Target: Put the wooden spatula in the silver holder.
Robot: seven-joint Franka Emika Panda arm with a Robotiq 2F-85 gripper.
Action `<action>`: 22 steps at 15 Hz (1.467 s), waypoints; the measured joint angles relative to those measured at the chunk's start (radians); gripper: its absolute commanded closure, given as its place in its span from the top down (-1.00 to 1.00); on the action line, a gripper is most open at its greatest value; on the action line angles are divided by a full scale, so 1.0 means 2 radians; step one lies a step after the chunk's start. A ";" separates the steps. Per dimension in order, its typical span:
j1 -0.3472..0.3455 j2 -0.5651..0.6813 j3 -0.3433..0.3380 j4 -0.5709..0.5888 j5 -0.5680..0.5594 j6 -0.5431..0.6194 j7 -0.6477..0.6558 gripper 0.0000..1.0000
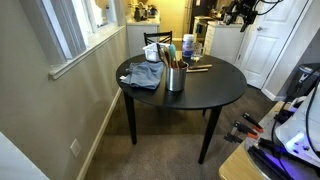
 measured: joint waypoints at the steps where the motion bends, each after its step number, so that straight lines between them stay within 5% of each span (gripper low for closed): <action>1: 0.000 0.018 -0.003 0.011 0.009 0.000 0.000 1.00; 14: -0.057 0.257 -0.016 0.167 0.124 0.030 0.056 1.00; 22: -0.058 0.291 -0.012 0.207 0.081 0.063 0.068 1.00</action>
